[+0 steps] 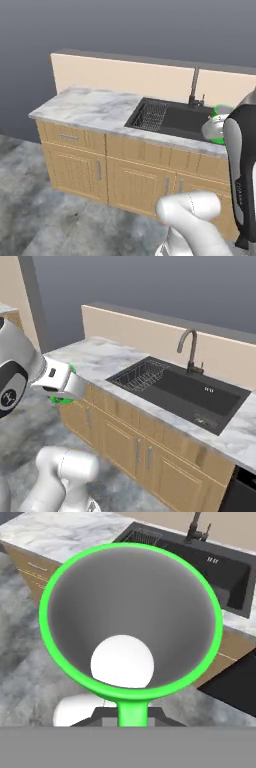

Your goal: Clear the mugs and bowl far away from the sink.

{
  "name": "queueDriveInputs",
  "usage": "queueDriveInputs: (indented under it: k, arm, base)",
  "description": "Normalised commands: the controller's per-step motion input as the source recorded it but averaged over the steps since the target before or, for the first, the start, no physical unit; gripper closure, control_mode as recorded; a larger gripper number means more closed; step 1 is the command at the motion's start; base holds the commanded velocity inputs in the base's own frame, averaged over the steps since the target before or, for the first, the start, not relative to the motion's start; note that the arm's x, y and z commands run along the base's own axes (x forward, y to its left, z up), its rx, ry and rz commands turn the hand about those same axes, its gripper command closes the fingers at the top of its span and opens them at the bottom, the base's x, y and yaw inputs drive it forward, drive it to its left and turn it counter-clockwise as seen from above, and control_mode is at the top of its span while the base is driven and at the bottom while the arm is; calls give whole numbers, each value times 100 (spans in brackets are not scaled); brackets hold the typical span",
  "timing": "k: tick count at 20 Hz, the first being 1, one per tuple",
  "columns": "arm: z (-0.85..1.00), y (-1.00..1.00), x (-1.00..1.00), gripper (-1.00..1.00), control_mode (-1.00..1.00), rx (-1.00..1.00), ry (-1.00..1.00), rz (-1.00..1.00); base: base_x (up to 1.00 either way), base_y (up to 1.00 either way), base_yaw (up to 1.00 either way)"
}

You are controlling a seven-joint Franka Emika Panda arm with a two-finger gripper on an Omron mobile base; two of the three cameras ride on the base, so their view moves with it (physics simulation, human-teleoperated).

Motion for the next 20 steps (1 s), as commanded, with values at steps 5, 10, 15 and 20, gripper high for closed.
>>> queueDriveInputs:
  k: [5, 10, 15, 20]
  arm:
    - [0, 0, 0, 100, 100, 0, 0, 0]
    - [0, 0, 0, 100, 100, 0, 0, 0]
    - [0, 0, 0, 100, 100, 0, 0, 0]
    - [0, 0, 0, 100, 100, 0, 0, 0]
  base:
    - [0, 93, 76]
    - [0, 55, 91]
    - [0, 28, 98]
    - [0, 11, 100]
